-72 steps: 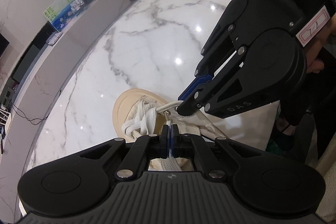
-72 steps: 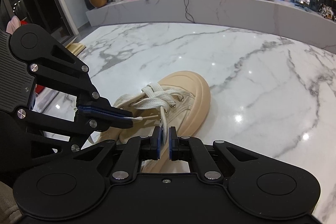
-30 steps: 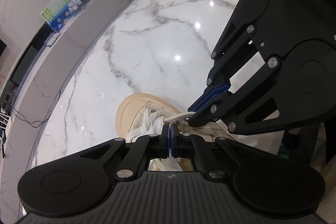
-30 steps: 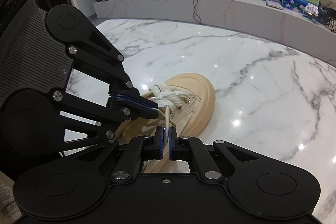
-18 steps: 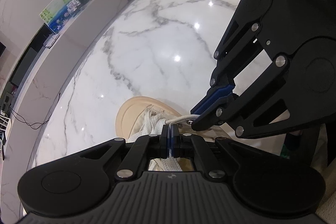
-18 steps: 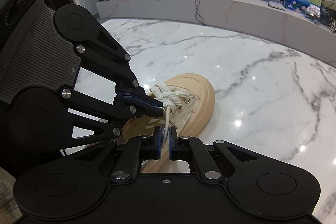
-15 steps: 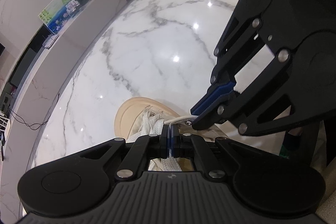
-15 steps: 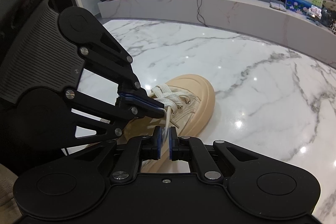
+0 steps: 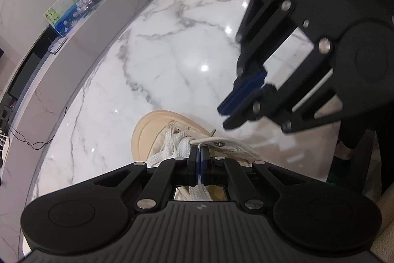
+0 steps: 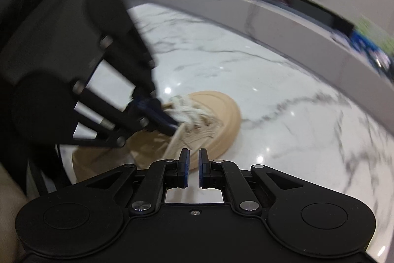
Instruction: Lace up shoes with both hands
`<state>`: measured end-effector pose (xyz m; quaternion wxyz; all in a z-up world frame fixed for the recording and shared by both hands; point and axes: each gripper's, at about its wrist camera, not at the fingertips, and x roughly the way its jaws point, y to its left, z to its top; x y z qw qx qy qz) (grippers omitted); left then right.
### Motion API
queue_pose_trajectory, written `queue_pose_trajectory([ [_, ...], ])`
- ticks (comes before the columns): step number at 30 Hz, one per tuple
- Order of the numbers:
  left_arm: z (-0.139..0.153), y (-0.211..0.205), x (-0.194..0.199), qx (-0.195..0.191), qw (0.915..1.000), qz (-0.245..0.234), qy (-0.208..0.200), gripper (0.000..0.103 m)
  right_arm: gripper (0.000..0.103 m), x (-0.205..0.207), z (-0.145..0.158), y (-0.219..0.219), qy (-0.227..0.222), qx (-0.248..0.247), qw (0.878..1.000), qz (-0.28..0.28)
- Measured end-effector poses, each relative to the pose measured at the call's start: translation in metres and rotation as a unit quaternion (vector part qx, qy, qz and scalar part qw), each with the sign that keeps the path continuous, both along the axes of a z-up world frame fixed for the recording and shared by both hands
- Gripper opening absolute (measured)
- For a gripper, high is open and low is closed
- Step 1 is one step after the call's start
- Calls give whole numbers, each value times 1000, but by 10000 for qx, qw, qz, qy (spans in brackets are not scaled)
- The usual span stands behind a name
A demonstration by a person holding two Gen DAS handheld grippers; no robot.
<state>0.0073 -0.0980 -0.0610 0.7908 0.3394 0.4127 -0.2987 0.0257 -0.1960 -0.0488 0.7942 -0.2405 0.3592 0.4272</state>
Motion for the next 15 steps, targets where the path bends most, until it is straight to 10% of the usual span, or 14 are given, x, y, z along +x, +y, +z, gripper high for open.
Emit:
queue_pose_trajectory([
  [15, -2, 2, 4, -46, 9999, -94, 37, 1, 7, 9, -13, 29, -481, -909, 9809, 1648],
])
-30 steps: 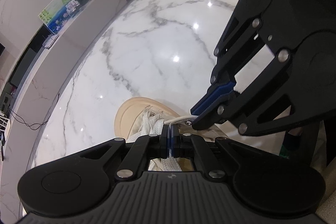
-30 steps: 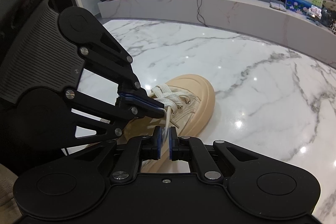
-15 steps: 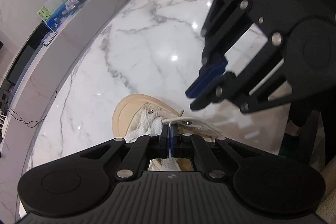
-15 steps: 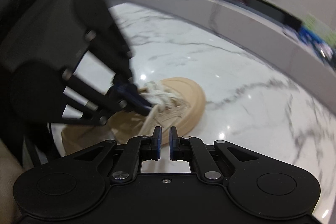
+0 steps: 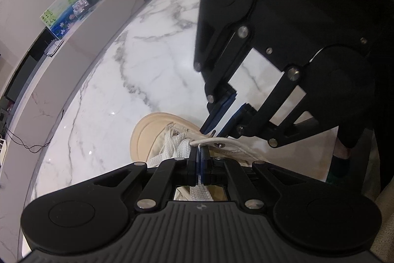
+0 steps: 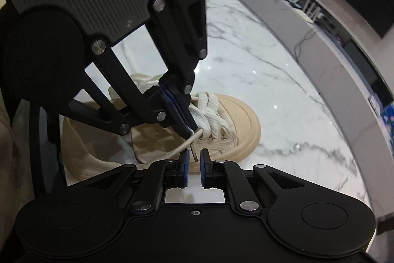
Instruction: Lace up shoes with both hands
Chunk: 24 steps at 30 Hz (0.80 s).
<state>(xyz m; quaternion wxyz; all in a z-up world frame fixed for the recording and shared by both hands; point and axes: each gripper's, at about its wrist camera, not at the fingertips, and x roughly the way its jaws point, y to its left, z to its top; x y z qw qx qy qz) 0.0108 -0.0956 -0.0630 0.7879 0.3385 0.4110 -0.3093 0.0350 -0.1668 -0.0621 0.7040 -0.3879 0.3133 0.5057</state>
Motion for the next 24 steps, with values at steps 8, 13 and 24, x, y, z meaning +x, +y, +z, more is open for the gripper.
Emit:
queue_pose_trajectory([
  [8, 1, 6, -2, -116, 9999, 96, 12, 3, 2, -3, -7, 4, 1, -50, 9999, 105],
  [13, 9, 11, -12, -211, 9997, 153, -40, 14, 1, -1, -2, 1, 75, -102, 9999, -109],
  [24, 27, 40, -38, -364, 9964, 754, -148, 14, 1, -7, 1, -23, -63, -766, 9953, -586],
])
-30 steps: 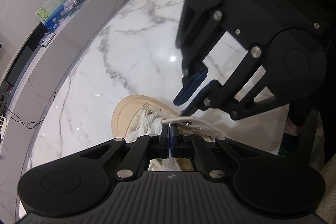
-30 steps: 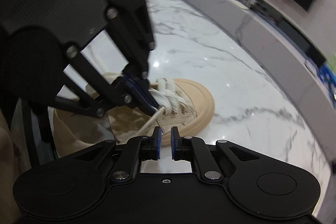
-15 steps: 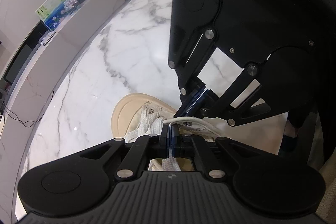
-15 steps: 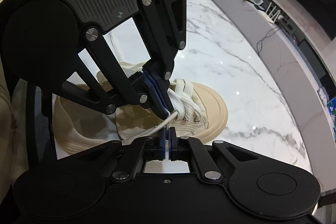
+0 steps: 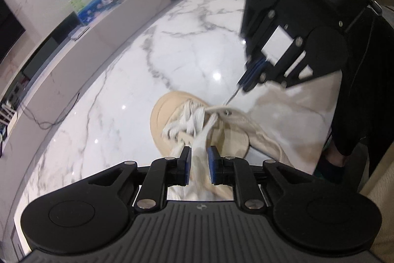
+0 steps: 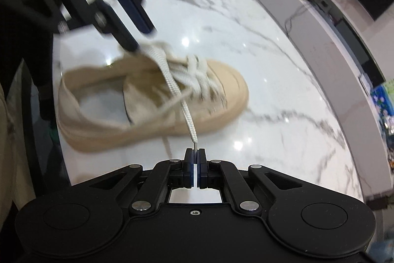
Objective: Lace up shoes with both hands
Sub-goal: 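Pull the white lace tip out long away from the sneaker with the right gripper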
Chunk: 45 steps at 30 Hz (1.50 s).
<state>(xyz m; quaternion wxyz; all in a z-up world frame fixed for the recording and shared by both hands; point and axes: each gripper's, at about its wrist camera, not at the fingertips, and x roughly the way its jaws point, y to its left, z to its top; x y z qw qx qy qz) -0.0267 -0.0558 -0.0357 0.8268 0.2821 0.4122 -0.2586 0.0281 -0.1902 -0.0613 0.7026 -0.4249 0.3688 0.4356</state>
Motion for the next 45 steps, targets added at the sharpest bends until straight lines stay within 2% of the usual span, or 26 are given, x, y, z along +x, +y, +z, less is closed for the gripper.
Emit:
queue_pose_trajectory([
  [6, -1, 5, -6, -111, 9998, 127, 46, 14, 1, -1, 2, -31, -119, -395, 9978, -525],
  [13, -6, 8, 3, -640, 9971, 333, 255, 14, 1, -4, 15, -67, -253, -639, 9901, -1223],
  [17, -14, 7, 5, -520, 9975, 394, 267, 9, 1, -4, 20, -87, -326, -839, 9832, -1588],
  [24, -16, 19, 3, -516, 9970, 500, 302, 9, 1, -9, 30, -130, -438, -1267, 9660, -2212],
  [28, -17, 20, 4, -528, 9971, 468, 294, 9, 1, -9, 34, -147, -341, -1383, 9569, -2529],
  [31, -17, 19, 3, -528, 9972, 441, 281, 9, 1, -12, 35, -150, -344, -1436, 9553, -2563],
  [37, -16, 20, 2, -534, 9971, 483, 262, 9, 1, -19, 44, -139, -411, -1321, 9593, -2462],
  [45, -13, 21, -2, -590, 9969, 447, 271, 9, 1, -24, 54, -102, -308, -886, 9755, -1988],
])
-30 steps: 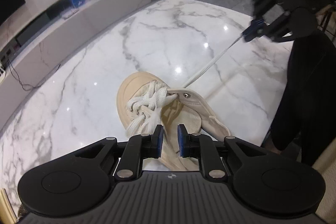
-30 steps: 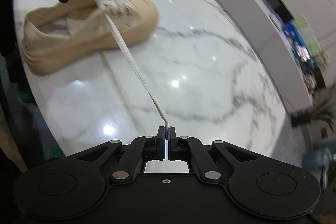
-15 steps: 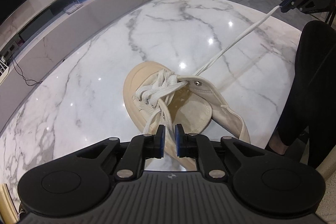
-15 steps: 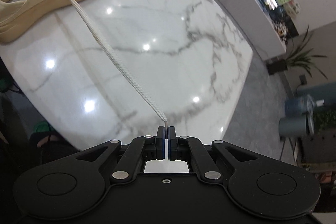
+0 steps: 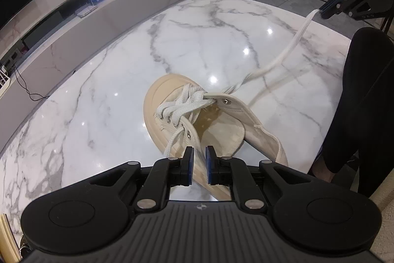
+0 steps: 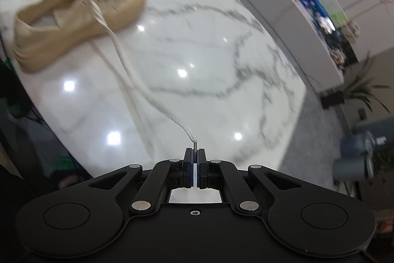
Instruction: Lace up shoes with both hands
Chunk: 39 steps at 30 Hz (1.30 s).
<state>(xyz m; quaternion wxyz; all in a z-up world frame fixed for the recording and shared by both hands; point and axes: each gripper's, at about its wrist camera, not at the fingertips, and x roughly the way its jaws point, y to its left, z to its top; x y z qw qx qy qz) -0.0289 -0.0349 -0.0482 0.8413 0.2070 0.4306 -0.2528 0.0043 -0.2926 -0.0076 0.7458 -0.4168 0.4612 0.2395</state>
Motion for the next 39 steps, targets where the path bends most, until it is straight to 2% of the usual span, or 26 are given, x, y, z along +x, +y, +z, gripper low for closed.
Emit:
queue_pose_trajectory([
  [3, 2, 0, -1, -9, 10000, -37, -5, 10, 1, -3, 2, 21, 94, 218, 9993, 289],
  [12, -1, 3, 2, -91, 9999, 15, 40, 9, 1, -10, -3, 81, 321, 419, 9916, 1178],
  [24, -3, 20, 3, -483, 9986, 167, 104, 10, 1, -8, -5, 150, 419, 581, 9754, 2086],
  [30, -3, 23, 3, -584, 9981, 169, 111, 10, 1, -7, -2, 166, 361, 708, 9700, 2299],
  [35, -4, 24, 3, -608, 9980, 152, 110, 10, 1, -8, -7, 173, 301, 605, 9681, 2414],
  [38, -4, 26, 2, -629, 9978, 157, 113, 10, 3, -9, -7, 173, 276, 602, 9682, 2413],
  [39, -4, 25, 2, -630, 9978, 156, 112, 10, 8, -9, -6, 172, 274, 639, 9687, 2385],
])
